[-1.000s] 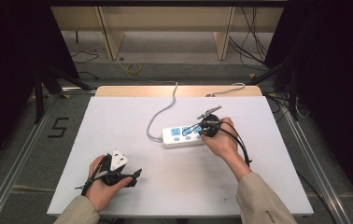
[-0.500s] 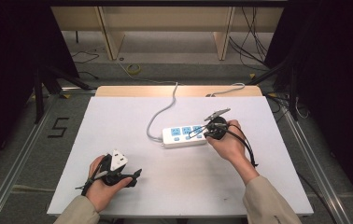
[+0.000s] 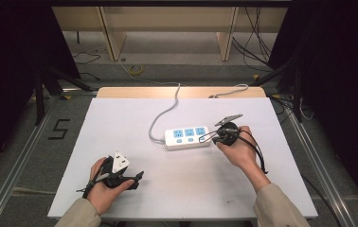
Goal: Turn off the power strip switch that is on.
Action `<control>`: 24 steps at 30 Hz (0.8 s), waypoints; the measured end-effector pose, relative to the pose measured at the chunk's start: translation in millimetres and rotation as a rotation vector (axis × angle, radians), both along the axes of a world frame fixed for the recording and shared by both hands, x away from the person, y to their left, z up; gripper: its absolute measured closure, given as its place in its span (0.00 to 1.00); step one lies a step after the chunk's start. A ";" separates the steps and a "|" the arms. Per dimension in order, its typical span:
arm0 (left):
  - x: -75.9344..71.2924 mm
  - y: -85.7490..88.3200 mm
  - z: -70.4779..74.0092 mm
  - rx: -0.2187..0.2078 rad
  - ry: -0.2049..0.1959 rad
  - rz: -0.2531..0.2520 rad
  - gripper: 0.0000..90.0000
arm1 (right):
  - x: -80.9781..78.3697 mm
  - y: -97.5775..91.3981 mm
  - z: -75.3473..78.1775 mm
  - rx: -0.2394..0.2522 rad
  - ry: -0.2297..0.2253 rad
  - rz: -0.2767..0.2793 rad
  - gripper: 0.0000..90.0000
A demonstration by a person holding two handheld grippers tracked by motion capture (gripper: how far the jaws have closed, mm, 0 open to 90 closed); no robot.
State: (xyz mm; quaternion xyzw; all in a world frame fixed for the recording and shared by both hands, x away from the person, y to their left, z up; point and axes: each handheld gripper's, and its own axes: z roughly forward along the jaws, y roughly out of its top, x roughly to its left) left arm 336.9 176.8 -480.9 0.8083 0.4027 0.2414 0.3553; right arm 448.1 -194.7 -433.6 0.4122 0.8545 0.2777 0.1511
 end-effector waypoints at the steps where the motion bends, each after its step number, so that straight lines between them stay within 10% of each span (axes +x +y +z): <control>1: 0.1 0.0 -0.1 -0.001 0.001 0.000 0.18 | -0.5 -1.0 0.0 0.002 -0.004 0.000 1.00; 24: -0.1 0.5 -0.8 0.002 0.007 0.000 0.18 | -18.3 -20.4 -4.2 0.040 -0.012 0.009 0.90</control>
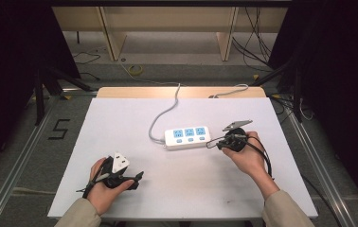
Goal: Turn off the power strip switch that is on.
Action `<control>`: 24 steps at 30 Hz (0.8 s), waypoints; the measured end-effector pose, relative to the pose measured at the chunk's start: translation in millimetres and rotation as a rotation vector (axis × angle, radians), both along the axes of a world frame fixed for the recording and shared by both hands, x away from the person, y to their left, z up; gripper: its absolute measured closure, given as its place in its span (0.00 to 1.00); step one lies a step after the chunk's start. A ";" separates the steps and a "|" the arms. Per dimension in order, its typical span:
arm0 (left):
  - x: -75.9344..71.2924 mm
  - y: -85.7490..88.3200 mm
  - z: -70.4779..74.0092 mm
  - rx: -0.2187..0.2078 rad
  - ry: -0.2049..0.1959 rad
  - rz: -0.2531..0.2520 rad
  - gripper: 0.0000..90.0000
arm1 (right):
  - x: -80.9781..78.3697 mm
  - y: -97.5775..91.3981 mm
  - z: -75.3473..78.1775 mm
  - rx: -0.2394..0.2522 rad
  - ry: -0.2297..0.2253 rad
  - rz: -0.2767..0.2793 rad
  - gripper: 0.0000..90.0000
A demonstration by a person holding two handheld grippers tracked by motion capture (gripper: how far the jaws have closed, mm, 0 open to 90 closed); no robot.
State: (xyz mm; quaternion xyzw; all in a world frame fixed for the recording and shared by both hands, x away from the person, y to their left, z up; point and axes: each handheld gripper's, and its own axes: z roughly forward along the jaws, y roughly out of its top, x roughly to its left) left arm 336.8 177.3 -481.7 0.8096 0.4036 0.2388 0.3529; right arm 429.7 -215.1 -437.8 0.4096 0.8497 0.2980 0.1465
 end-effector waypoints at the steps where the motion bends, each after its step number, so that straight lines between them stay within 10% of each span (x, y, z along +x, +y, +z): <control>1: 0.0 0.1 0.0 0.000 0.000 0.000 0.18 | -1.0 -1.1 -0.7 0.000 -0.002 0.003 0.89; 24: -0.1 0.1 -0.5 0.004 0.005 0.000 0.18 | -26.4 -19.2 -7.4 0.028 -0.028 0.004 0.69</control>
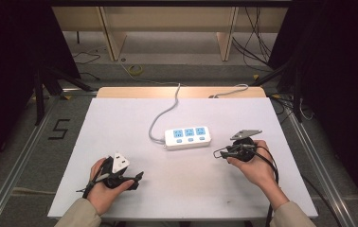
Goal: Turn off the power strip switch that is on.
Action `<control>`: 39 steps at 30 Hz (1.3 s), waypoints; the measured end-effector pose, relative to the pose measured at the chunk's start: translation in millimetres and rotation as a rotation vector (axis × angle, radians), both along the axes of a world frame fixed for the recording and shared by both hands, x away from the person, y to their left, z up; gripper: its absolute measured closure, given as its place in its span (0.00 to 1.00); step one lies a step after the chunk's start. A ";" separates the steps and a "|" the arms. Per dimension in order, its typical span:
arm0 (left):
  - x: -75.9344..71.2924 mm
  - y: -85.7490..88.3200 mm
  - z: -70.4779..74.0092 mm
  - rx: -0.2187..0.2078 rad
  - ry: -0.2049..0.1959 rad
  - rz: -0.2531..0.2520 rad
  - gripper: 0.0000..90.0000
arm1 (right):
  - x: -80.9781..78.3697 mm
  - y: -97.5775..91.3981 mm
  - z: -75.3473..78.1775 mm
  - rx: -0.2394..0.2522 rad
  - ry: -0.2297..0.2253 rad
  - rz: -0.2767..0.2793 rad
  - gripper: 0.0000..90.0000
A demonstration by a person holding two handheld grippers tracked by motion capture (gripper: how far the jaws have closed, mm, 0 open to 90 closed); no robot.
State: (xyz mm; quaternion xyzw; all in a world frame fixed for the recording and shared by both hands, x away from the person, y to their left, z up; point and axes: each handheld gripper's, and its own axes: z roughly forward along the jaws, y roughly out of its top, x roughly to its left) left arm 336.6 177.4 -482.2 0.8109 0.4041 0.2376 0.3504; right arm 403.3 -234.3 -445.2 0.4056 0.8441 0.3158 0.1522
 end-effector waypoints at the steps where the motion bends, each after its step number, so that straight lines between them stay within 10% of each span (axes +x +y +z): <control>1: -0.1 0.0 0.0 0.000 0.000 0.000 0.18 | -0.9 -0.6 -0.2 0.001 -0.003 0.000 0.68; 39: 2.9 2.5 -3.1 0.001 0.018 0.008 0.18 | -44.1 -34.5 -19.9 0.100 -0.082 -0.014 0.48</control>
